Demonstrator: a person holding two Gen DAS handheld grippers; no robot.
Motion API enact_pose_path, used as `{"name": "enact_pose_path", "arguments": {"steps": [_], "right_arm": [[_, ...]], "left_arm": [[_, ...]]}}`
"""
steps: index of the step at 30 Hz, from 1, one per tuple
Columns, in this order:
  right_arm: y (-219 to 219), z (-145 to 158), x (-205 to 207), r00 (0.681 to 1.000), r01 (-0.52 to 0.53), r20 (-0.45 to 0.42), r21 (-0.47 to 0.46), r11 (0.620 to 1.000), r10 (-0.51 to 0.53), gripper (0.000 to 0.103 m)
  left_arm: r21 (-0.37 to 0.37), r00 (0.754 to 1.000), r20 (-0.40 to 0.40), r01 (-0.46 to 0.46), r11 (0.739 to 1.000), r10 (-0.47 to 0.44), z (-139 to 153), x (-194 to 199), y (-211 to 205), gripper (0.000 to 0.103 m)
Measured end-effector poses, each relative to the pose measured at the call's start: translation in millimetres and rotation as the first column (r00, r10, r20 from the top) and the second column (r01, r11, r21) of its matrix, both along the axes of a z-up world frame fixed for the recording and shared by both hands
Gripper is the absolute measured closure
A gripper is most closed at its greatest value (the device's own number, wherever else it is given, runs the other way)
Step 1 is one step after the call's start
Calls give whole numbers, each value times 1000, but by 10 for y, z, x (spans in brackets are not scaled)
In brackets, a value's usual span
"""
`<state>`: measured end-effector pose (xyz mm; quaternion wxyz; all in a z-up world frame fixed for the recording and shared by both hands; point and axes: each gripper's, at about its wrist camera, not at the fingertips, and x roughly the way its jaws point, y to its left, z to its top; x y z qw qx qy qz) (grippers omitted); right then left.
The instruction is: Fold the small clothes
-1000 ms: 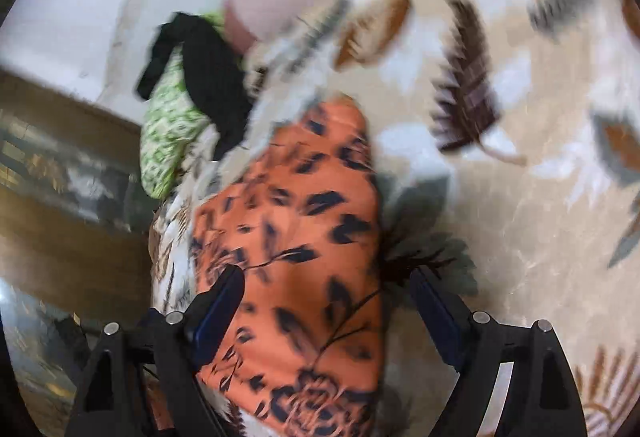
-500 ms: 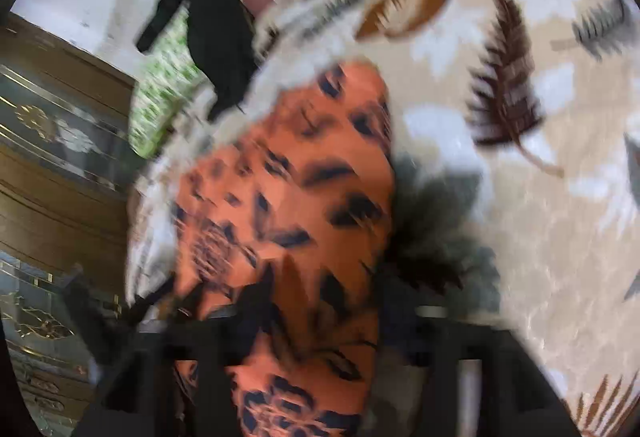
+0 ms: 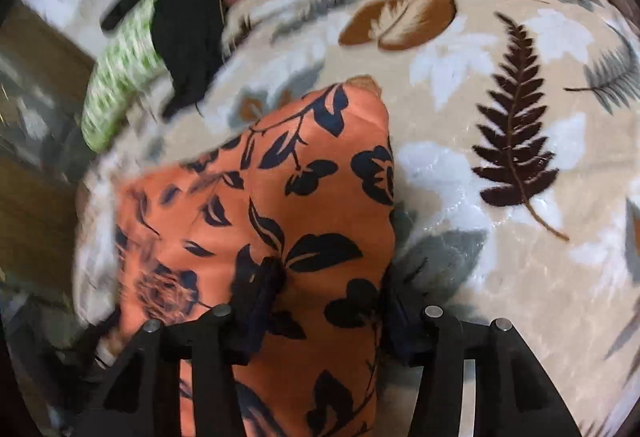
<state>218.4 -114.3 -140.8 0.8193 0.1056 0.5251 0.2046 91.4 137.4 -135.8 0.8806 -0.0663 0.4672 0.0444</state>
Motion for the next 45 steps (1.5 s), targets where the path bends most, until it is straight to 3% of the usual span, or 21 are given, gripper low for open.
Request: {"name": "enact_pose_path", "arguments": {"steps": [2, 3, 6, 9, 11, 12, 14, 18, 19, 21, 22, 26, 30, 33, 36, 37, 38, 40, 42, 43, 45], "right_arm": [[37, 234, -158, 997, -5, 80, -62, 998, 10, 41], [28, 388, -293, 992, 1, 127, -56, 998, 6, 41], [-42, 589, -572, 989, -44, 142, 29, 999, 39, 36], [28, 460, -788, 992, -110, 76, 125, 986, 101, 19], [133, 70, -743, 988, -147, -40, 88, 985, 151, 19], [133, 10, -766, 990, -135, -35, 61, 989, 137, 19], [135, 213, -860, 991, -137, 10, 73, 988, 137, 19], [71, 483, -1043, 983, -155, 117, 112, 982, 142, 17], [51, 403, -1019, 986, -144, 102, 116, 983, 132, 11], [27, -6, -882, 992, -117, -46, 80, 990, 121, 7], [8, -31, -867, 993, -105, -38, 83, 991, 108, 7], [-41, 218, -987, 991, -132, 27, 142, 981, 130, 7], [-140, 304, -1023, 993, -105, 61, 144, 984, 97, 7], [-132, 347, -1007, 991, -119, 74, 158, 980, 108, 7], [-3, 344, -957, 984, -168, 90, 141, 976, 157, 7], [68, 291, -924, 981, -184, 87, 136, 973, 173, 7], [114, 220, -892, 980, -192, 74, 130, 973, 184, 7], [149, 49, -846, 980, -198, 24, 103, 975, 197, 7], [169, 30, -873, 976, -218, 47, 86, 972, 214, 7], [176, 33, -887, 973, -227, 53, 78, 971, 223, 7], [181, 6, -907, 969, -241, 64, 64, 968, 238, 7]], "left_arm": [[-6, 1000, -2, -6, 1000, 6, -2, 1, 10, 15], [-1, 1000, -3, -6, 1000, 6, -1, 2, 2, 15], [0, 1000, -7, -10, 1000, 10, -4, 7, 3, 15], [-4, 1000, -12, -13, 1000, 13, -9, 12, 8, 15], [-20, 1000, -24, -1, 1000, 0, -1, 18, 9, 15], [-10, 1000, -25, -6, 1000, 6, 38, -5, 8, 15], [-8, 1000, -5, -14, 1000, 14, 141, -74, 29, 15], [-89, 996, 82, -39, 995, 46, 304, -328, 141, 15], [-82, 997, 40, -63, 995, 67, 189, -334, 154, 15], [-97, 998, -56, -33, 995, 28, -93, -280, 135, 14], [-121, 998, -44, -40, 992, 35, -140, -322, 174, 14], [-156, 998, 24, -53, 986, 57, 139, -360, 260, 14], [-192, 997, 70, -8, 981, 22, 286, -126, 373, 14], [-280, 999, 34, 34, 959, -26, 212, 246, 499, 14], [-308, 997, -18, 62, 949, -71, 95, 657, 532, 17], [-328, 996, -29, 73, 942, -87, 50, 735, 536, 27], [-357, 994, -59, 67, 932, -94, -12, 828, 546, 50], [-376, 991, -63, 82, 923, -114, 1, 953, 545, 69], [-276, 987, 16, 157, 948, -159, 170, 913, 413, 73], [-272, 986, 23, 167, 948, -167, 155, 924, 396, 73], [-293, 989, -50, 117, 949, -137, -124, 1055, 468, 66]]}}
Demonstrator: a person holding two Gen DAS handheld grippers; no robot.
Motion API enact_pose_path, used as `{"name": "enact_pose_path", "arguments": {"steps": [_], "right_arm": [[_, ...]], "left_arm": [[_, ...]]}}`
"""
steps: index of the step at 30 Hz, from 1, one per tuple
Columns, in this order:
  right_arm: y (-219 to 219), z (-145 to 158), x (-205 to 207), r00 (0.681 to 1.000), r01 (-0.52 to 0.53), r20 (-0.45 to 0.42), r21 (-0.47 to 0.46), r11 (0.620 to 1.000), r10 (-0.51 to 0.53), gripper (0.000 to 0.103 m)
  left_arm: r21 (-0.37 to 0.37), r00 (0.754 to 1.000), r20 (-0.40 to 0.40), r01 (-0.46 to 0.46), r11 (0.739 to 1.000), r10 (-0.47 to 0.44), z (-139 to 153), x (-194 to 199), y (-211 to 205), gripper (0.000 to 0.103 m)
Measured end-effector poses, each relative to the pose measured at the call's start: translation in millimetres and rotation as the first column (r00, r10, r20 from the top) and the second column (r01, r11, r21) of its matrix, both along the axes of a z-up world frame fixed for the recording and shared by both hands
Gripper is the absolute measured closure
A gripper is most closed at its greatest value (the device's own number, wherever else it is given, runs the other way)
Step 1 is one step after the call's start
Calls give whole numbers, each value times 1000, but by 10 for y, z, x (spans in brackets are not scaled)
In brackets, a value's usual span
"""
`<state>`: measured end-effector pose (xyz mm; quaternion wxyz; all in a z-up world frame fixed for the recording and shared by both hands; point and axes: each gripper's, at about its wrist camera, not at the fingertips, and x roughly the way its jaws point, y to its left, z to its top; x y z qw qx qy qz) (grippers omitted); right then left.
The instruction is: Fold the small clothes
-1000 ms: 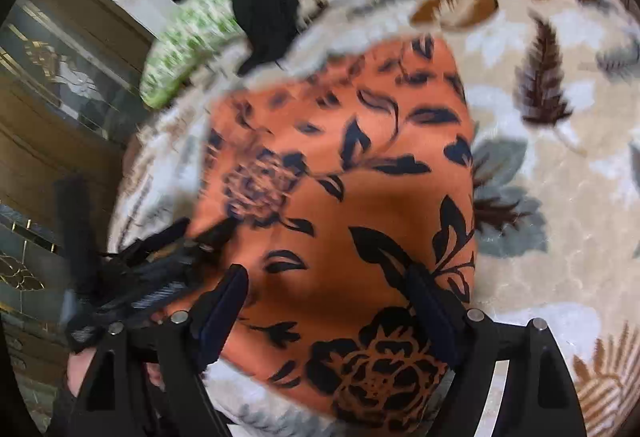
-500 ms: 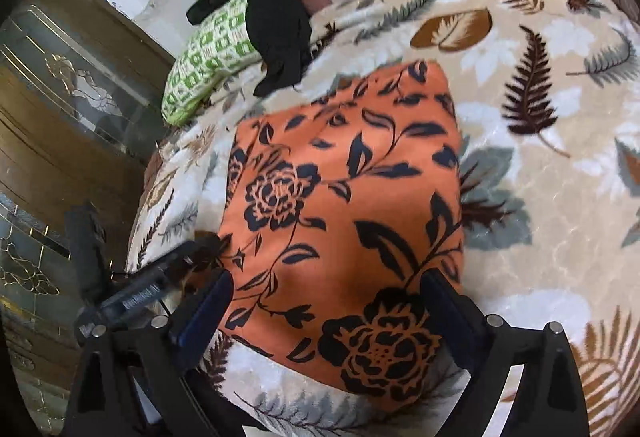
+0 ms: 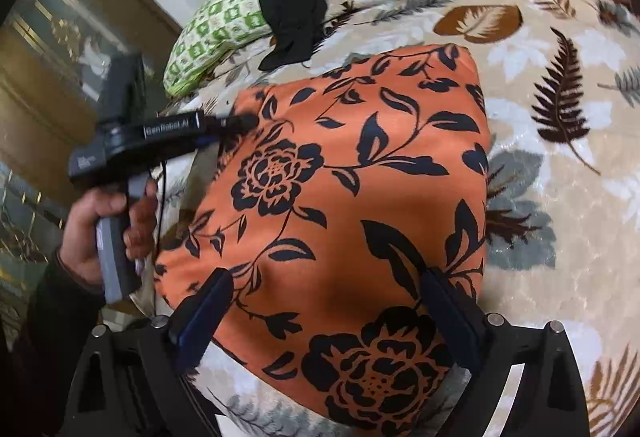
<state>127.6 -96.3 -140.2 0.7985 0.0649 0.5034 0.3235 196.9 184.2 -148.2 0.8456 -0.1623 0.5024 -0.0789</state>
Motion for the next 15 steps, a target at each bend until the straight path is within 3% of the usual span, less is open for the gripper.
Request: {"name": "enact_pose_path", "arguments": {"steps": [1, 2, 4, 6, 7, 8, 10, 12, 13, 14, 15], "right_arm": [[3, -10, -11, 1000, -5, 4, 2, 1000, 5, 7], [8, -8, -25, 1000, -9, 13, 1, 1000, 9, 7], [29, -5, -61, 999, -17, 29, -23, 1000, 18, 7], [43, -26, -72, 999, -20, 34, -35, 999, 21, 6], [53, -32, -75, 999, -20, 34, -36, 999, 22, 4], [70, -34, -80, 999, -21, 35, -41, 999, 22, 3], [95, -31, -95, 999, -20, 40, -53, 998, 22, 3], [104, -29, -92, 999, -22, 38, -57, 998, 24, 3], [103, -27, -93, 999, -18, 39, -58, 998, 21, 3], [102, -26, -87, 999, -18, 37, -56, 998, 20, 3], [94, -31, -83, 999, -16, 34, -51, 999, 18, 3]], "left_arm": [[-35, 1000, -12, -27, 999, 26, -67, 27, 79, 50], [-58, 998, -19, -55, 997, 54, -54, 20, 137, 46], [-77, 998, 16, -60, 995, 62, 110, -7, 152, 46], [2, 996, 75, -41, 999, 40, 233, 20, 87, 45], [1, 999, 40, -28, 1000, 28, 174, 93, 67, 52], [-14, 1000, 0, -13, 1000, 13, 92, 157, 73, 69], [-60, 999, -50, -22, 998, 19, -38, 268, 125, 69], [-57, 998, -15, -54, 997, 54, 96, 211, 142, 68], [-15, 997, 34, -66, 998, 66, 214, 124, 108, 61], [27, 995, 60, -81, 996, 79, 279, 38, 99, 44], [76, 992, 94, -93, 993, 86, 392, -95, 57, 40]]}}
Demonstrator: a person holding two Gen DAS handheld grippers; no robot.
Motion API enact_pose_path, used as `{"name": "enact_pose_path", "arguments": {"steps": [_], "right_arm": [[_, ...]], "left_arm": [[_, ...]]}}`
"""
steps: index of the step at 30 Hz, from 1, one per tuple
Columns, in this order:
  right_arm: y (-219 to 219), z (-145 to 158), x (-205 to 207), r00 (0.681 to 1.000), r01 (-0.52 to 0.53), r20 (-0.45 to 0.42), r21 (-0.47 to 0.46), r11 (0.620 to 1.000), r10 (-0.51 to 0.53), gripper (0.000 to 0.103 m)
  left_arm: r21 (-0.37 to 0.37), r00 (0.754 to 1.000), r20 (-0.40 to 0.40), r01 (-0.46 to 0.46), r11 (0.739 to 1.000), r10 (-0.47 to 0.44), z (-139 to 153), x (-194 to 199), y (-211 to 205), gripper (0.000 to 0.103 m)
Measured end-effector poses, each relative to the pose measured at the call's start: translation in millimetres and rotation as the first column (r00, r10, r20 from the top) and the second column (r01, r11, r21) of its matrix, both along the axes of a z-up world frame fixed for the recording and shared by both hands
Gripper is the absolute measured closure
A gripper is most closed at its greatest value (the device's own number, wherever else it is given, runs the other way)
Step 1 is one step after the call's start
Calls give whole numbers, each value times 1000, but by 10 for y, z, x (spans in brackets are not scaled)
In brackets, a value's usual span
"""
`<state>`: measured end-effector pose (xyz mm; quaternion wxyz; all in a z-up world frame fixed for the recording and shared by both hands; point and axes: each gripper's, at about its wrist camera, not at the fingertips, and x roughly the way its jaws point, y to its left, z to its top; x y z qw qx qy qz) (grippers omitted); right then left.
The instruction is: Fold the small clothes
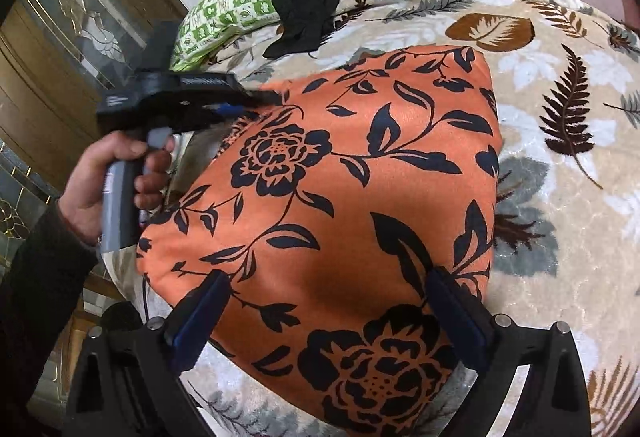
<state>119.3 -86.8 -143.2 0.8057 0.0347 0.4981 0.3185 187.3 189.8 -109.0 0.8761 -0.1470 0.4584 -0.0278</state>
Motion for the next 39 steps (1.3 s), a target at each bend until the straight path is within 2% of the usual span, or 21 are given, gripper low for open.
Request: {"name": "enact_pose_path", "arguments": {"steps": [4, 6, 8, 9, 11, 12, 15, 19, 23, 35, 39], "right_arm": [[-33, 28, -9, 1000, 23, 1, 25, 999, -23, 3], [-85, 90, -22, 998, 54, -14, 49, 997, -54, 3], [-229, 182, -92, 994, 102, -38, 124, 987, -98, 3], [-324, 238, -159, 992, 121, -39, 166, 979, -117, 3], [-449, 290, -271, 990, 144, -33, 199, 969, -140, 3], [-496, 286, -325, 988, 152, -41, 201, 968, -146, 3], [-629, 233, -435, 982, 185, -76, 187, 965, -173, 3], [-835, 262, -604, 973, 232, -75, 246, 941, -220, 3], [-930, 249, -709, 964, 265, -85, 259, 929, -252, 3], [-923, 259, -754, 964, 266, -82, 260, 928, -253, 3], [-910, 239, -720, 963, 269, -85, 256, 928, -255, 3]], "left_arm": [[64, 997, 72, 2, 998, -7, 278, -555, -113, 39], [64, 995, 101, 19, 998, -26, 330, -920, -158, 35], [69, 996, 85, 23, 997, -29, 181, -1172, -256, 33], [87, 999, 46, 20, 996, -24, 10, -1241, -296, 33], [124, 998, -62, 18, 992, -10, -309, -1286, -317, 30], [95, 998, -56, 2, 995, 3, -350, -1332, -292, 30], [100, 999, -17, -28, 995, 30, -83, -1441, -293, 31], [182, 998, 42, -44, 982, 37, 204, -1587, -396, 28], [220, 997, 60, -51, 974, 39, 331, -1688, -518, 27], [257, 997, 68, -59, 965, 42, 373, -1800, -540, 27], [234, 997, 66, -57, 971, 42, 332, -1753, -485, 27]]}}
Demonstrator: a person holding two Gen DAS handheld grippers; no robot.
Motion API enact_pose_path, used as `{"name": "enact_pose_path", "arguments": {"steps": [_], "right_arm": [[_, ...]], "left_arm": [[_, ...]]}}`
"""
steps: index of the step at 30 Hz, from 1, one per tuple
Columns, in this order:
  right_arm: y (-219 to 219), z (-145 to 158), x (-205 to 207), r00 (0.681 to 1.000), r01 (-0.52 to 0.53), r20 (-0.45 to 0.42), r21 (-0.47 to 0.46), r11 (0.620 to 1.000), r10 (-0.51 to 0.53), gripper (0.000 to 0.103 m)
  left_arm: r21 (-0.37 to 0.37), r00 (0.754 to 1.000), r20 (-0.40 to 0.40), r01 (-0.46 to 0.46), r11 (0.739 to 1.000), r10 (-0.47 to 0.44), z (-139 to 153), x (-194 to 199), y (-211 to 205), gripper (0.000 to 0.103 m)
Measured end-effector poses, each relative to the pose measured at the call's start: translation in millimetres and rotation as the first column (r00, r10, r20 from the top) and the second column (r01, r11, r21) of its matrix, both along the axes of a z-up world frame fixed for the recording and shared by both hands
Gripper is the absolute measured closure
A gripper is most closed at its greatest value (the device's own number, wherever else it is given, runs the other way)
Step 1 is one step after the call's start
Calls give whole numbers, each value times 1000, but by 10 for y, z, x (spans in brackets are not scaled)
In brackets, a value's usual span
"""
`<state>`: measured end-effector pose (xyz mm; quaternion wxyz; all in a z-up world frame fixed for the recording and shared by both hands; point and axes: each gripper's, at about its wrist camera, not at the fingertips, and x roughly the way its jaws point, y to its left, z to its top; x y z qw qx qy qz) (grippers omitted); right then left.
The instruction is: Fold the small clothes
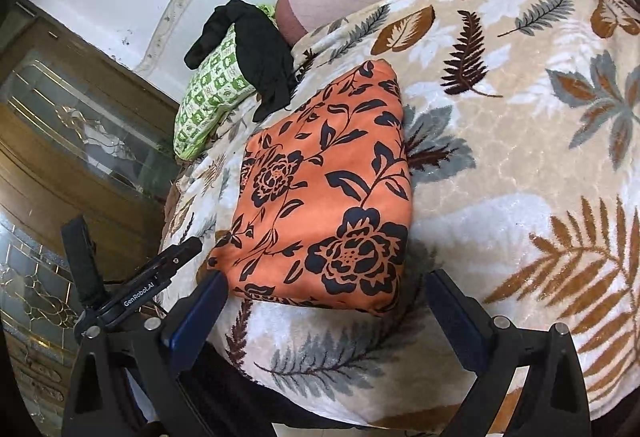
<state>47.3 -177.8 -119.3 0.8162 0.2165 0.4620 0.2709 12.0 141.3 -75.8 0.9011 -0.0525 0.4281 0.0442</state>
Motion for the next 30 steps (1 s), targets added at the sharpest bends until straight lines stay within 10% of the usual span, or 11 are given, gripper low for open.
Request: {"name": "enact_pose_path", "arguments": {"steps": [9, 19, 22, 24, 30], "right_arm": [[-30, 33, 518, 1000, 6, 0, -20, 1000, -6, 3], [234, -714, 1593, 972, -55, -227, 59, 997, 67, 3], [431, -723, 1632, 964, -136, -226, 20, 991, 137, 39], [483, -751, 1656, 964, -143, -228, -11, 990, 137, 43], [522, -397, 1541, 979, -155, -143, -55, 986, 146, 63]], "left_arm": [[-215, 1000, -6, 28, 976, -30, -254, 518, 275, 18], [-373, 988, -114, 55, 926, -104, -777, 1017, 281, 18], [-387, 985, -118, 71, 919, -125, -822, 1053, 257, 28], [-431, 979, -117, 102, 896, -168, -816, 1077, 240, 51], [-321, 981, -86, 138, 937, -174, -557, 1028, 4, 67]]}}
